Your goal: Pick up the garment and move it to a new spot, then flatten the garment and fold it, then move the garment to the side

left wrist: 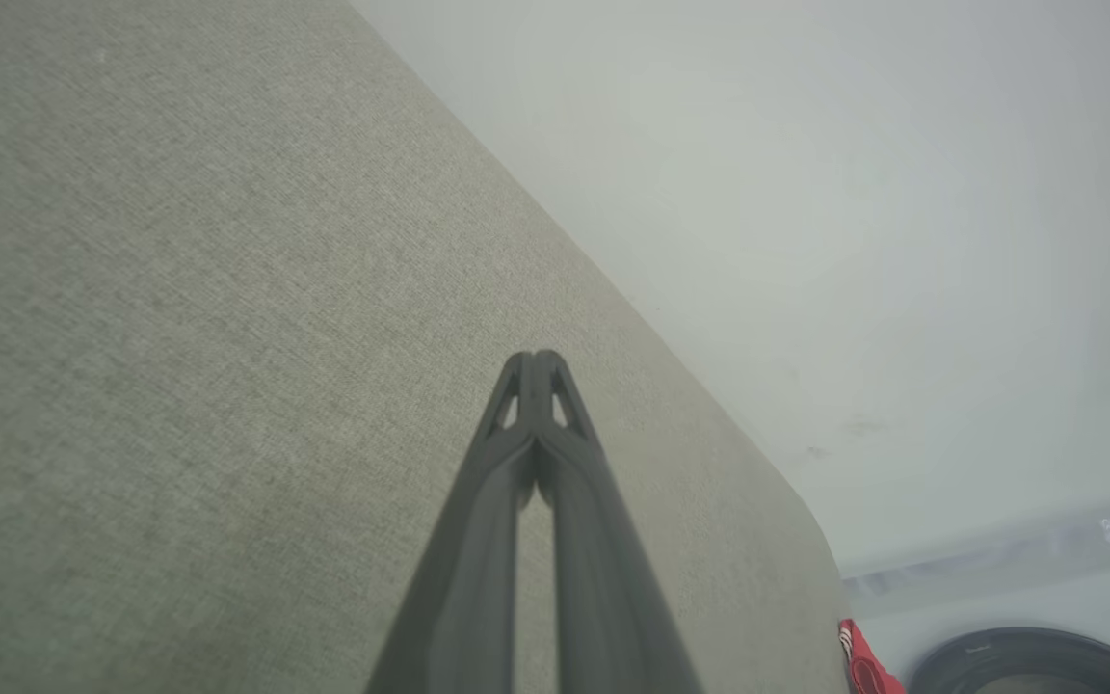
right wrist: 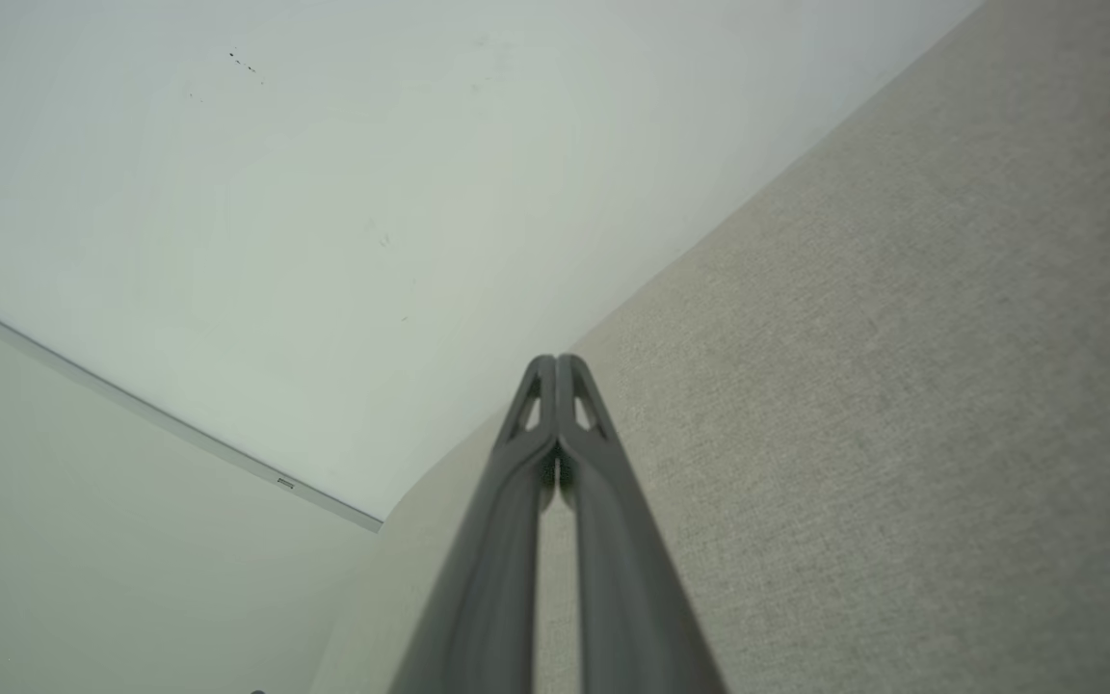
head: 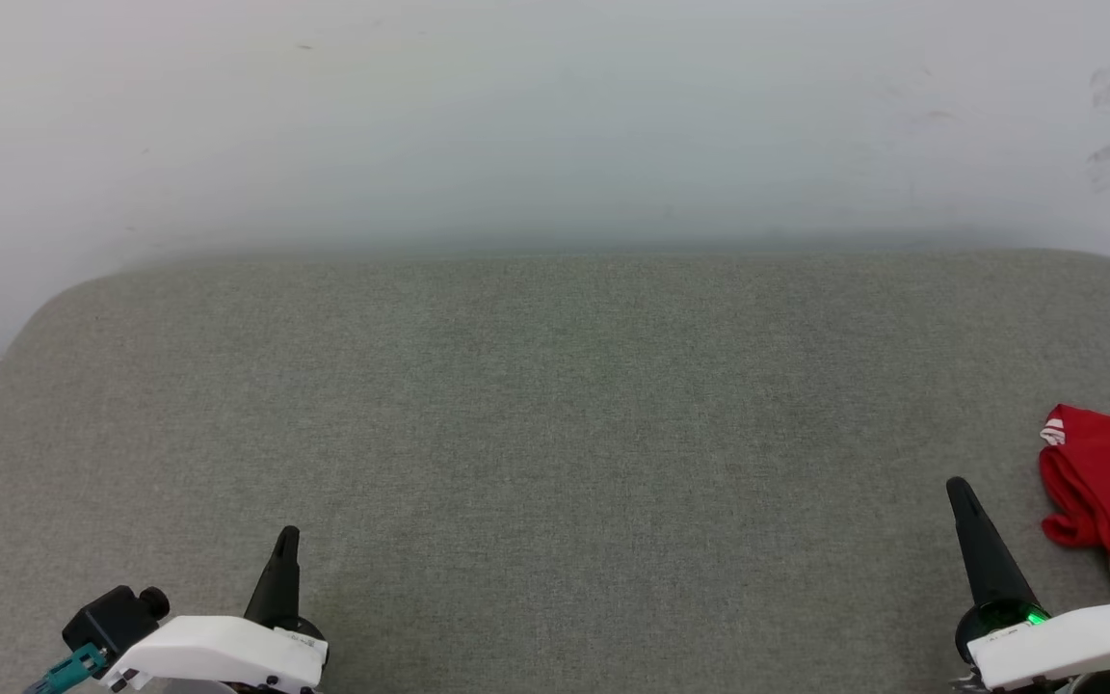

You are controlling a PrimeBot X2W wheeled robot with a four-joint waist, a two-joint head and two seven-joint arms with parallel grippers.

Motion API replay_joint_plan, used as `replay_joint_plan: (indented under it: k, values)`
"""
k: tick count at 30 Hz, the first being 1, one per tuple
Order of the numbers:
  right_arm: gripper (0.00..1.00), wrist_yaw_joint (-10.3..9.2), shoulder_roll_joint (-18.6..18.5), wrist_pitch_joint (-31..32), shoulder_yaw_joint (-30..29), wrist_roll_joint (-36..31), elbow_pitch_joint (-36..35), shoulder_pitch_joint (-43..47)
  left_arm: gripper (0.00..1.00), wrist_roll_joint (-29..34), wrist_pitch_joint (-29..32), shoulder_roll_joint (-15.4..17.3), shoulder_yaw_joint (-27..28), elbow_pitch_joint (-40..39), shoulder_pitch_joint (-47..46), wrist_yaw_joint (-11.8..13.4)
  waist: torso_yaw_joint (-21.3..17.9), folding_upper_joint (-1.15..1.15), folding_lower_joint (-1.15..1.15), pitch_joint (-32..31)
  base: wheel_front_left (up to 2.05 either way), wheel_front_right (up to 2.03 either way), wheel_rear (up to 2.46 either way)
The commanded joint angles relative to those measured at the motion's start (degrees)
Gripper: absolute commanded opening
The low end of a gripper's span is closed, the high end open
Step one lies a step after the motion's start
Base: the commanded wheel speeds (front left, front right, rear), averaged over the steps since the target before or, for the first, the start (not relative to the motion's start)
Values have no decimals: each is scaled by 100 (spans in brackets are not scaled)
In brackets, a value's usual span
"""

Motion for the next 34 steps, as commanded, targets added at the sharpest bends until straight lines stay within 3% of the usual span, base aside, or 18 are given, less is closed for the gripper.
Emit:
replay_joint_plan:
  k: [1, 34]
  values:
    - [0, -1, -50, 17, -5, 131, -24, -136, 0, -111, 28, -14, 59, -40, -168, -41, 0, 0, -1, 2, 0, 0, 0]
    - [0, -2, -49, 136, -46, 2135, 621, -583, 0, -1974, 544, -193, 422, 23, -417, -348, 10, 0, -1, 95, 0, 0, 0]
